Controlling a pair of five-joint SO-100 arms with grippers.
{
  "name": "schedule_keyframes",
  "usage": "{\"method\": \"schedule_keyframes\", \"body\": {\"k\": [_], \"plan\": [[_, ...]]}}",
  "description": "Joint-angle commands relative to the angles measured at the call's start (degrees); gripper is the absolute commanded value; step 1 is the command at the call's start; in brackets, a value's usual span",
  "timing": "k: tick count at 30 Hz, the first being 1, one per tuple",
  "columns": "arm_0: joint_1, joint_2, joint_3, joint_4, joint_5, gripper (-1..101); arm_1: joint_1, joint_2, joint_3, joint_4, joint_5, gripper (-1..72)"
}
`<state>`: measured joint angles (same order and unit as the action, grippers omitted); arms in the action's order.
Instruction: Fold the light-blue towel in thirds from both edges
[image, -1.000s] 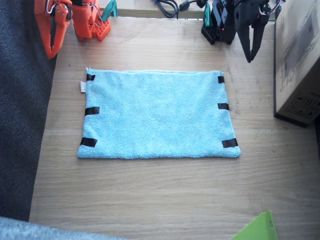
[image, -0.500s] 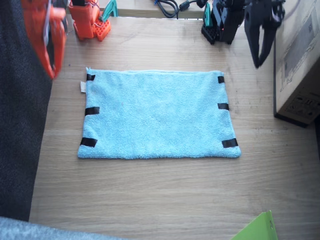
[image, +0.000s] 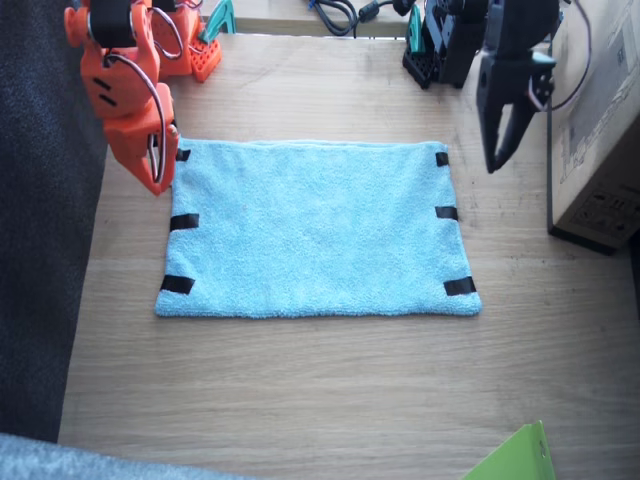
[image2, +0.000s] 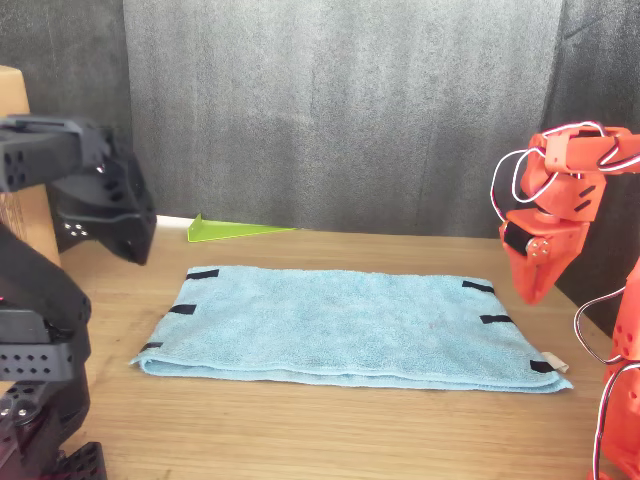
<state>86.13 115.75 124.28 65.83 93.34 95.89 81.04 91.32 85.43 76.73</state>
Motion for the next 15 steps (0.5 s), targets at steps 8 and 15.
{"method": "schedule_keyframes", "body": {"k": [8,15], "plan": [[-1.49,2.72,3.34,1.05,0.35,6,1.32,0.88,0.44,1.49,2.11,8.6],[-2.20,4.39,6.42,1.32,-0.18,11,1.49,5.01,4.66,-2.20,3.78,6.4]]}}
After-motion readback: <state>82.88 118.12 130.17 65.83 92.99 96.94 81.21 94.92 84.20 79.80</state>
